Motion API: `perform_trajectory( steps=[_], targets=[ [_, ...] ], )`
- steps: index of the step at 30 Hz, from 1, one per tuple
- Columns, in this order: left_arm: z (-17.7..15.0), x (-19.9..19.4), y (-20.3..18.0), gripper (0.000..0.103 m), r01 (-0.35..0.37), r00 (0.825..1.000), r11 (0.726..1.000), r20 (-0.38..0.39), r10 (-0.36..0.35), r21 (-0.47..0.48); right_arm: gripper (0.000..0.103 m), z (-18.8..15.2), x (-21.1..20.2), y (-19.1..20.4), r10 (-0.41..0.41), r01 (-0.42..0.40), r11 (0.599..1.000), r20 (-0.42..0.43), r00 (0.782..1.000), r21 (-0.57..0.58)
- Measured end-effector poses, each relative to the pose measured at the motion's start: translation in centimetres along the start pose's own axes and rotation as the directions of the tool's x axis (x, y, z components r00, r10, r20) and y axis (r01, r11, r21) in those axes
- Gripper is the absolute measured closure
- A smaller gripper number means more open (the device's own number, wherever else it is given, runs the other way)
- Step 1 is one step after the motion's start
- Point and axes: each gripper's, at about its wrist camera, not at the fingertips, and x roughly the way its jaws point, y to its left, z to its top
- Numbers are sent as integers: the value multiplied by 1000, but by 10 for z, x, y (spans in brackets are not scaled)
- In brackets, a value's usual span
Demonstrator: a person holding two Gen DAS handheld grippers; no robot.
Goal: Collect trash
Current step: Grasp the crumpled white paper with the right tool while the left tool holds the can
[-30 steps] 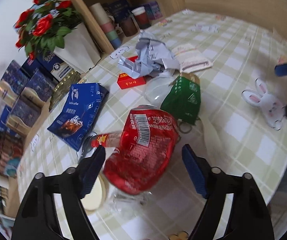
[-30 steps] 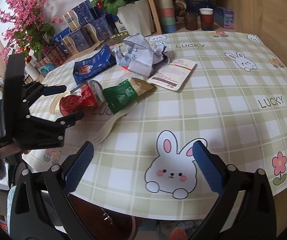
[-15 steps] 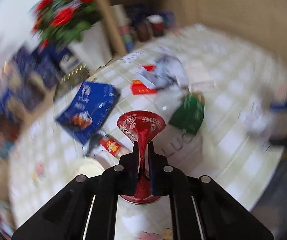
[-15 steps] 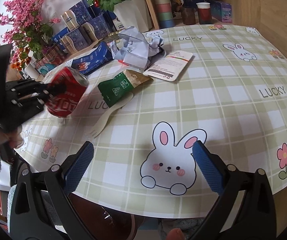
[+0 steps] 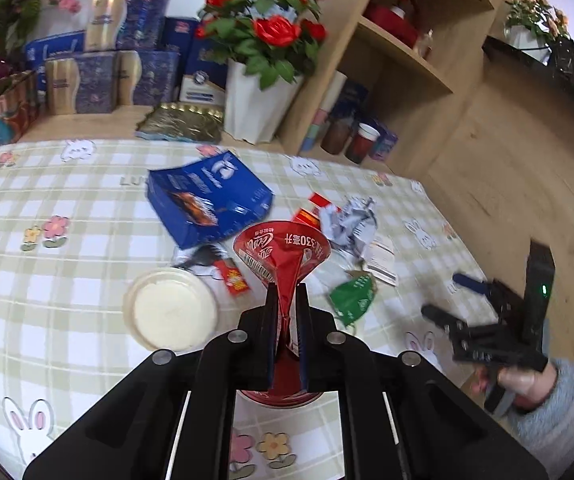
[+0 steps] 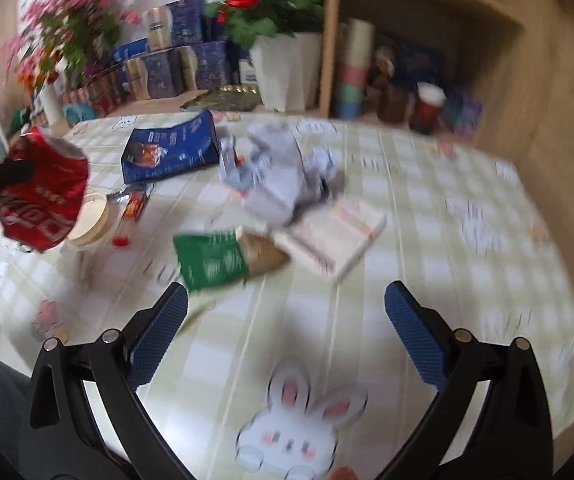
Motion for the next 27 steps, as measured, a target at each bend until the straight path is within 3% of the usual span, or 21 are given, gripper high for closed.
perform_trajectory(
  steps=[8,14,18,19,20,23,27],
  targets=[
    [-9,-23,29,94,-50,997,995,57,55,-85,6,57,69,14,-60,54,990,-47,997,-129],
    [-19,-34,45,94,-61,996,992,54,68,-113,6,69,123,33,-156,113,955,-143,977,-273],
    [-23,-39,51,94,-70,995,990,58,77,-120,8,73,139,24,-164,121,966,-178,970,-230],
    [-24,-40,53,94,-73,995,990,57,80,-118,22,74,139,21,-144,105,973,-182,973,-205],
    [-26,-41,54,94,-75,995,990,56,82,-117,45,77,137,16,-111,79,983,-190,976,-165],
    [-30,-44,55,94,-79,995,990,58,86,-115,54,80,124,6,-46,33,996,-163,986,-84],
    [-35,-48,54,94,-72,995,990,66,80,-119,55,83,100,4,-30,22,996,-101,994,-87]
  ],
)
